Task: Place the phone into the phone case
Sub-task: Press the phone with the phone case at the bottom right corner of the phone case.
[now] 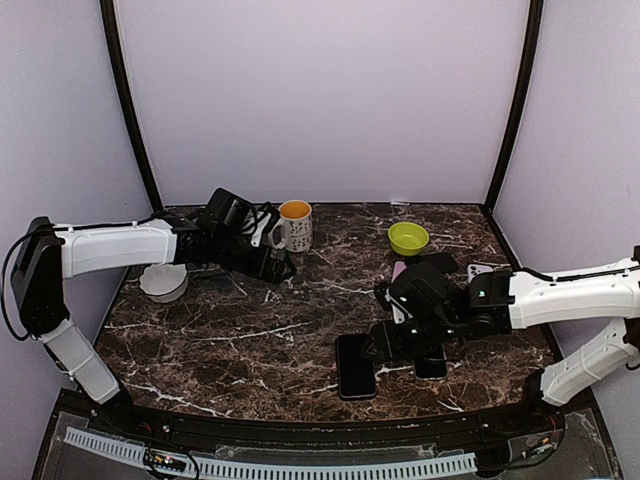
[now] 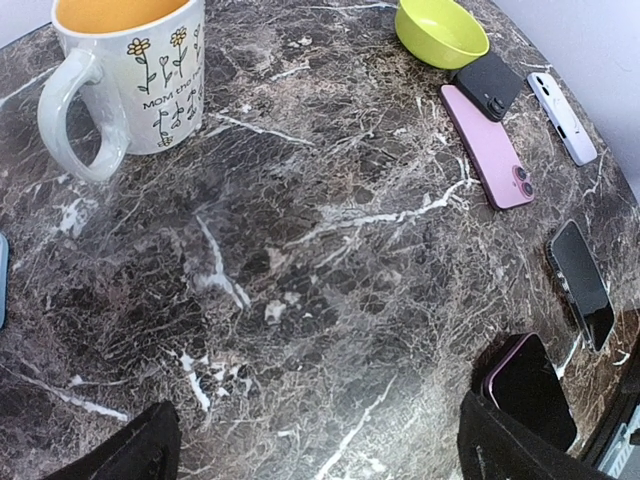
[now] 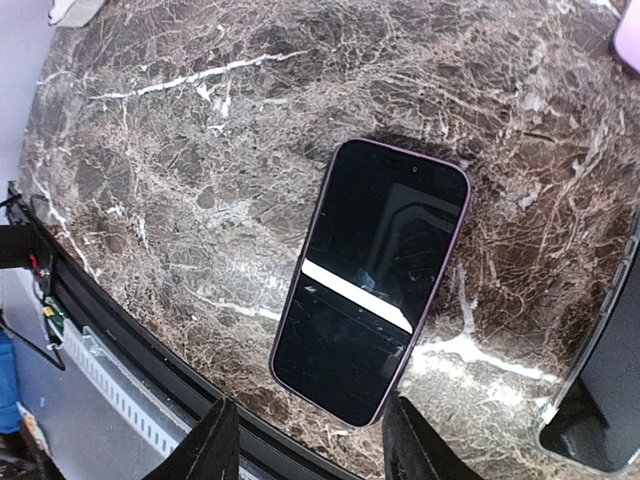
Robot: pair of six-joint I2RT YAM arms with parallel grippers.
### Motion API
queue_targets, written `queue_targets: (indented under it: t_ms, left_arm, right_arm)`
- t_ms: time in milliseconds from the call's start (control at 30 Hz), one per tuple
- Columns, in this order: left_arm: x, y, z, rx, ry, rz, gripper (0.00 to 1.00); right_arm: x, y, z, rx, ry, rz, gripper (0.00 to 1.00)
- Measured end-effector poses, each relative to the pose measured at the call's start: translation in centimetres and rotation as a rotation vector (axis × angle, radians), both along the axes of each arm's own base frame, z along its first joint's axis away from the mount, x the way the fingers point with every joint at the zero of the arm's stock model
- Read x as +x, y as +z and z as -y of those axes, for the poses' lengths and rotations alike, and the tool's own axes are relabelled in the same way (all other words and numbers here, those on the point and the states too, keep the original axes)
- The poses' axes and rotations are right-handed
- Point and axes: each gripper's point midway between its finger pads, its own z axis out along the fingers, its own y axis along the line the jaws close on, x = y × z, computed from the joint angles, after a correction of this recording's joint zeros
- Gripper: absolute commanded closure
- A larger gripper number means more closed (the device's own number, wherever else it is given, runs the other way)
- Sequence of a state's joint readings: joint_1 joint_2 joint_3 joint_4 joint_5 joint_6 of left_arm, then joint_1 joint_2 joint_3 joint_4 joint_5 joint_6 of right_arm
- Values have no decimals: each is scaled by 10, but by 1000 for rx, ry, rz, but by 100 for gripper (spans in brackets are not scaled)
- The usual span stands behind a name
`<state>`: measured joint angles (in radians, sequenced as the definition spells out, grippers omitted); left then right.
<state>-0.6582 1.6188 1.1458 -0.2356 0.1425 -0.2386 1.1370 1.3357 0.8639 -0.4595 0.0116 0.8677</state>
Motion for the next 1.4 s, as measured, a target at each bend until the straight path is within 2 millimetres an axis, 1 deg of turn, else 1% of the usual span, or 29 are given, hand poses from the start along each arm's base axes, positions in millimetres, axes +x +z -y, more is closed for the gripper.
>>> queue_targets:
  t_ms: [100,200,233,367,467,533,600,700,800,867,933,1100,1300,1400]
  left_arm:
    - [-3,-2,6,8,-22,2,1]
    - [-11,-6,17,25,-69,6,1]
    - [-12,-8,18,34,-78,8,1]
    - [-40,-10,45,60,-187,31,1]
    - [-58,-12,58,48,-237,19,2]
    - [-70,-19,58,31,-249,-10,2]
    - [-83,-28,52,21,-246,-47,2]
    - [-108,-41,43,-2,-248,-109,4]
    - [-130,-44,50,-27,-284,-143,5]
    - [-140,-43,56,-38,-303,-155,6]
    - [-149,-42,62,-49,-323,-168,7]
    - [-160,-48,67,-49,-334,-200,7]
    - [-165,-66,69,-17,-333,-244,7]
    - [-165,-66,69,-15,-331,-246,7]
  right_arm:
    - [2,-13,10,38,-14,-26,53]
    - [3,-30,18,52,-26,-55,55]
    - [2,-34,20,56,-26,-63,56]
    - [0,-44,21,87,-14,-86,62]
    - [-1,-50,20,109,-1,-96,63]
    - [-3,-55,19,114,10,-109,64]
    - [-5,-61,17,113,24,-127,65]
    - [-9,-69,15,108,43,-150,69]
    - [-12,-75,14,98,59,-169,75]
    - [-14,-77,14,99,62,-179,79]
    - [-14,-77,14,101,68,-181,81]
    - [-16,-82,16,94,55,-198,85]
    - [-17,-83,13,96,49,-198,90]
    - [-16,-84,11,73,41,-186,92]
